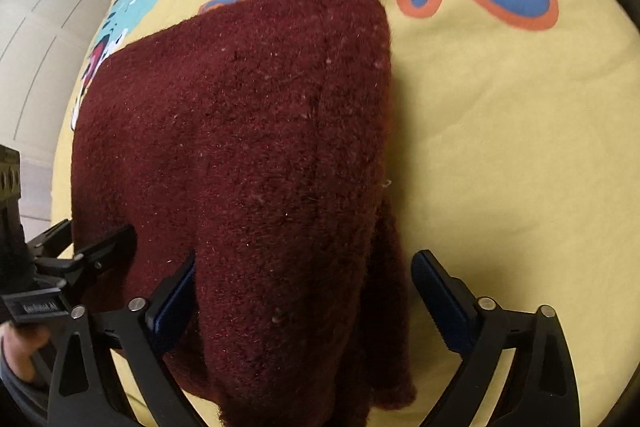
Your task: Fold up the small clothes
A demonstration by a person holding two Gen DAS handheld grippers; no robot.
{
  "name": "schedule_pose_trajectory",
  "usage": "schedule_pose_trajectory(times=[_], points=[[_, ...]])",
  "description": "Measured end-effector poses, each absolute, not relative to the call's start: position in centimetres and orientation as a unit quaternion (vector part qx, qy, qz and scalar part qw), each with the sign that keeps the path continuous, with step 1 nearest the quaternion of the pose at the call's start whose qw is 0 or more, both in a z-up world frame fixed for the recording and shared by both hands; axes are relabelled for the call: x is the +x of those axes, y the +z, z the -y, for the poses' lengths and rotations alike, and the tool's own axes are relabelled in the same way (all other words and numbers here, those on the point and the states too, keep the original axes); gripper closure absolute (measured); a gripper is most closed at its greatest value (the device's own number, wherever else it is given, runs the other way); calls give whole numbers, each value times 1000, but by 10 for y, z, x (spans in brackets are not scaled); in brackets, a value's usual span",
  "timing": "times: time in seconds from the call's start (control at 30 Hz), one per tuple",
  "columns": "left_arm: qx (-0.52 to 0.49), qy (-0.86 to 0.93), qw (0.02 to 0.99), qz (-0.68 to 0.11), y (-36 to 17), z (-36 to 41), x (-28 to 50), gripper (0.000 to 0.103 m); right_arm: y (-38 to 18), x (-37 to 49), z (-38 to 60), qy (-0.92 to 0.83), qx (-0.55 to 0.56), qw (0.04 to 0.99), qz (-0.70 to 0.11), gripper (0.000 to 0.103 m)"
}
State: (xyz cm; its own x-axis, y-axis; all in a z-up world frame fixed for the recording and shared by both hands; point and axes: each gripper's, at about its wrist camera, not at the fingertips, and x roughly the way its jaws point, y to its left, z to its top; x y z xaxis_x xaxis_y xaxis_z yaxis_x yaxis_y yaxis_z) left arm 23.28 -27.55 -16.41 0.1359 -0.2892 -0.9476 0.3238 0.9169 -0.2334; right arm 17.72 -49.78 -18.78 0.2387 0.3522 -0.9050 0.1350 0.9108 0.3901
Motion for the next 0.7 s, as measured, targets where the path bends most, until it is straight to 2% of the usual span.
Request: schedule_pose_trajectory(times=[0.07, 0.13, 0.17, 0.23, 0.27, 0.3, 0.33, 0.43, 0.53, 0.63, 0.7], points=[[28, -204, 759, -618, -163, 278, 231, 0, -189, 177, 498, 80, 210, 757, -613, 11], [36, -207, 761, -614, -163, 280, 230, 1, -190, 175, 499, 93, 228, 752, -611, 22], [35, -208, 760, -614, -163, 280, 230, 1, -189, 173, 500, 95, 233, 751, -610, 23], [25, -213, 757, -617, -165, 279, 231, 8, -187, 171, 498, 96, 229, 754, -608, 31], [20, -218, 755, -618, -166, 279, 231, 11, -185, 170, 497, 98, 229, 754, -608, 38], [16, -225, 752, -619, -166, 280, 232, 21, -183, 169, 496, 97, 230, 755, -607, 41], [15, -229, 751, -619, -165, 282, 231, 25, -180, 169, 494, 93, 228, 757, -606, 47], [31, -235, 752, -615, -161, 288, 229, 36, -167, 166, 484, 77, 201, 768, -603, 56], [36, -242, 755, -609, -155, 293, 226, 48, -148, 161, 476, 70, 170, 785, -592, 60], [30, -257, 756, -601, -141, 288, 224, 56, -127, 157, 468, 74, 155, 797, -579, 61], [24, -272, 756, -594, -129, 281, 223, 58, -115, 155, 462, 82, 152, 802, -572, 61]])
